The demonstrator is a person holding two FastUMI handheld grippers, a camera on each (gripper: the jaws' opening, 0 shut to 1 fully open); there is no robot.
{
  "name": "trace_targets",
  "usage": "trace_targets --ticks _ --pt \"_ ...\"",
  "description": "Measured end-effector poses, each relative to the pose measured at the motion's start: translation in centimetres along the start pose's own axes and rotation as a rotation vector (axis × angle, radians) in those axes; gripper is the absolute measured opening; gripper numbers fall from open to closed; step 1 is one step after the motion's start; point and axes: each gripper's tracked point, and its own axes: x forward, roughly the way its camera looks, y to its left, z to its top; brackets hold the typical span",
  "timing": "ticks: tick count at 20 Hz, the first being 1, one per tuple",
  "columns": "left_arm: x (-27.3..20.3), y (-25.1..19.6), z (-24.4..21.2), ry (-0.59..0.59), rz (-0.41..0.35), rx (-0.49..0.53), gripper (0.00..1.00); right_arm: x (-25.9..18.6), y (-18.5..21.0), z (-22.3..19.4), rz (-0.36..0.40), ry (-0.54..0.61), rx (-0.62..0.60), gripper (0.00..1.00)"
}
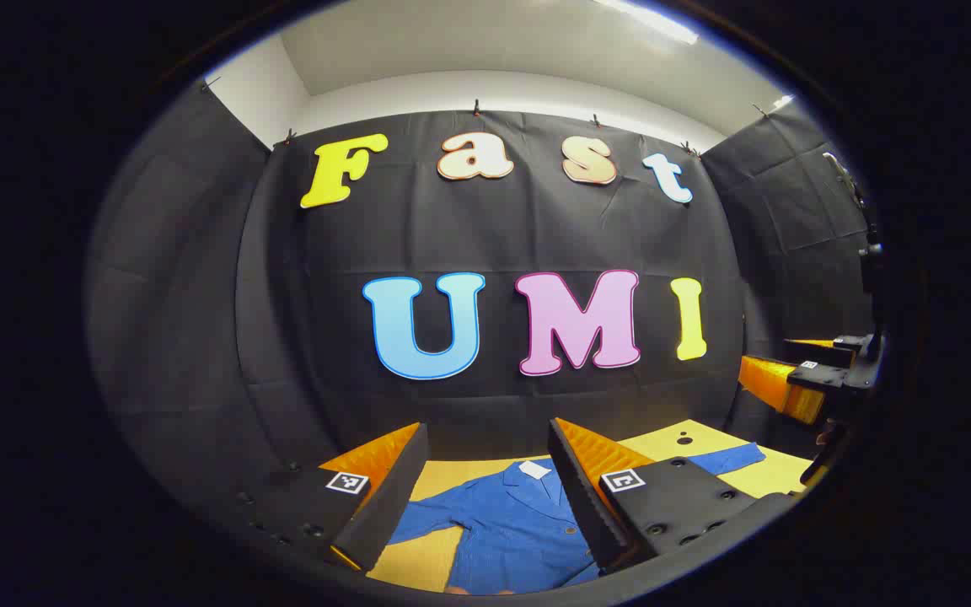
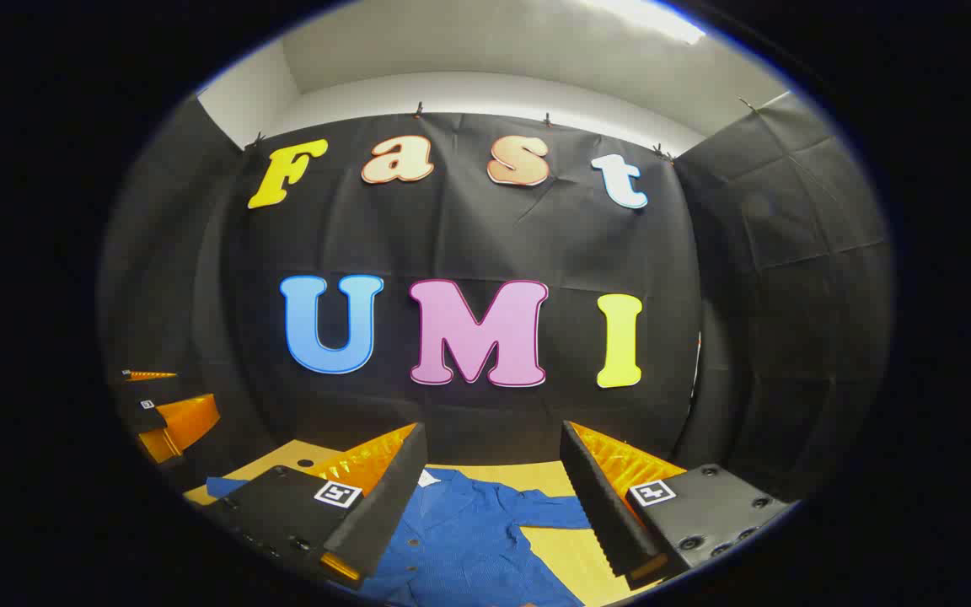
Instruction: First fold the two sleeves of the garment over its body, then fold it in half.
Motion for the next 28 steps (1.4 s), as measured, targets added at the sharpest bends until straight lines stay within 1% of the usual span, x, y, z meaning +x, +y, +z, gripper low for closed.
trace_targets --ticks 1,5,10,13,18,21,24,26,28 --pt "0.1 -0.1 -0.1 0.0 -0.005 -0.003 0.82 -0.1 0.2 0.1 0.008 -0.004 -0.007 0.99" --pt "0.4 -0.3 0.0 -0.002 -0.013 0.0 0.82 -0.1 0.8 0.5 0.023 -0.02 -0.009 0.99" --pt "0.4 -0.5 0.5 -0.025 -0.022 0.005 0.82 0.3 0.3 0.2 0.003 -0.009 0.016 0.99" --pt "0.4 -0.8 0.8 -0.036 -0.023 0.002 0.82 0.4 0.1 0.5 -0.005 -0.024 -0.006 0.99" --pt "0.4 -1.6 1.5 -0.064 -0.044 0.003 0.82 0.1 0.4 0.8 0.008 -0.041 -0.037 0.99" --pt "0.7 -1.5 1.1 -0.058 -0.049 -0.004 0.82 0.0 -0.2 0.6 0.0 -0.034 -0.031 0.99" --pt "0.8 -1.2 0.7 -0.042 -0.046 -0.014 0.81 -0.1 -0.7 -0.5 -0.011 0.003 -0.028 0.99" --pt "0.7 -1.2 0.3 -0.036 -0.043 -0.019 0.83 0.0 -1.0 -0.7 -0.018 0.016 -0.034 0.99" --pt "0.6 -1.5 0.0 -0.026 -0.047 -0.024 0.82 0.2 -1.1 -0.8 -0.022 0.018 -0.04 0.99"
